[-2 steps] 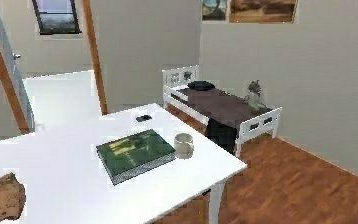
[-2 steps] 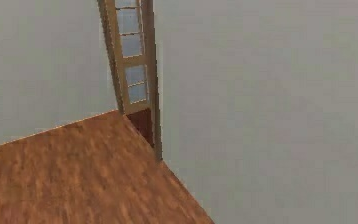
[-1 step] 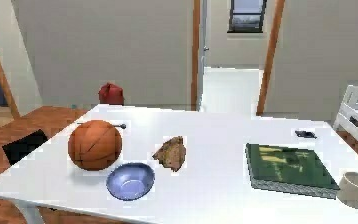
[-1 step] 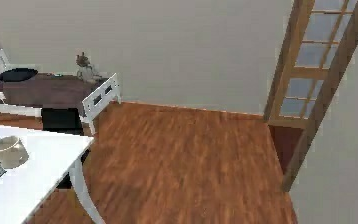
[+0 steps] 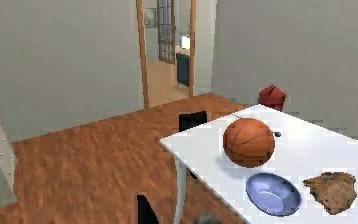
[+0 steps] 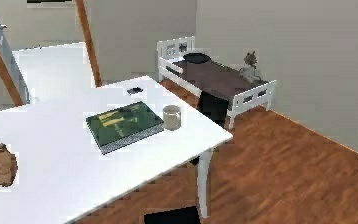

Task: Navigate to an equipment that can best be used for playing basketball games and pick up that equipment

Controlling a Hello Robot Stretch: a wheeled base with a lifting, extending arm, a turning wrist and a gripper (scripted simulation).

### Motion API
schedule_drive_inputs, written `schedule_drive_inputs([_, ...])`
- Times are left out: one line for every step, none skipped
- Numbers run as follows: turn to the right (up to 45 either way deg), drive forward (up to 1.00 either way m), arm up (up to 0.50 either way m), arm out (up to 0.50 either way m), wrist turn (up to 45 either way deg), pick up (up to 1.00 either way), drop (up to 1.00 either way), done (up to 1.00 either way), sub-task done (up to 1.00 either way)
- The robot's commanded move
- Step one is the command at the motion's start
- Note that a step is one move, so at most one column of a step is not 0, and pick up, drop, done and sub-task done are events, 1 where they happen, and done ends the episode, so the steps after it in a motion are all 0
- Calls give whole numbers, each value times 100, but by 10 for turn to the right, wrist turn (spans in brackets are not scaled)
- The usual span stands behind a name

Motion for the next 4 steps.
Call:
schedule_drive_inputs([-450,0,0,0,0,0,0,0,0])
schedule_drive_inputs([-210,0,0,0,0,0,0,0,0])
schedule_drive_inputs([0,0,50,0,0,0,0,0,0])
schedule_drive_inputs([0,0,38,0,0,0,0,0,0])
